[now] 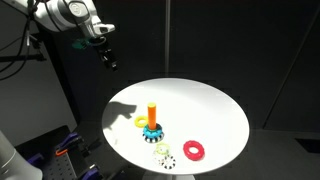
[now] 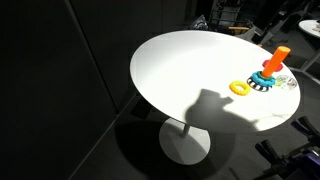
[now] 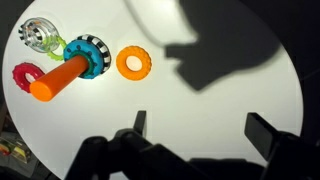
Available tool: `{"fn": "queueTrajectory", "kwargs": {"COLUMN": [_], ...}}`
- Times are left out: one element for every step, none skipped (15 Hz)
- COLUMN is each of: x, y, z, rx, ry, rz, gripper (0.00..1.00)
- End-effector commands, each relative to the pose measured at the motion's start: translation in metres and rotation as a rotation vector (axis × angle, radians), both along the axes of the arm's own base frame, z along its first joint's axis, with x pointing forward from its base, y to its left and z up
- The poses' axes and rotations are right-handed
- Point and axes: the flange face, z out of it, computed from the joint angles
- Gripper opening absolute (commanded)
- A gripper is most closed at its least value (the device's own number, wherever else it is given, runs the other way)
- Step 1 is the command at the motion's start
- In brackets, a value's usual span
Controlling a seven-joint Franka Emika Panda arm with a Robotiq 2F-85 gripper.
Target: Take the dark green ring off the stack
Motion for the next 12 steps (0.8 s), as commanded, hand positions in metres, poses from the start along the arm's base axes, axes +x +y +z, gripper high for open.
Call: {"fn": "queueTrajectory", "kwargs": {"x": [0.009,0.013,0.016,0.020,0.025,0.030,0.034,0.039,0.043,0.047,0.051,0.054], "y": [-0.001,-0.002,-0.004,-0.006,-0.008,-0.011,-0.014,-0.019,-0.023,-0.030,-0.036,-0.044], "z": [-0.001,-0.001,-0.001,-0.001,-0.002,-0.002,-0.002,-0.003,-0.004,-0.006,-0.007,-0.009], "rx": [0.003,0.008,0.011,0.015,0.018,0.021,0.023,0.025,0.027,0.029,0.029,0.030], "ry": [0.020,0.030,0.036,0.046,0.050,0.062,0.071,0.089,0.102,0.130,0.153,0.184], "rz": [-0.011,-0.016,-0.022,-0.027,-0.036,-0.044,-0.054,-0.065,-0.075,-0.090,-0.103,-0.117], "gripper": [1.00,1.00,1.00,1.00,1.00,1.00,1.00,1.00,1.00,1.00,1.00,1.00]}}
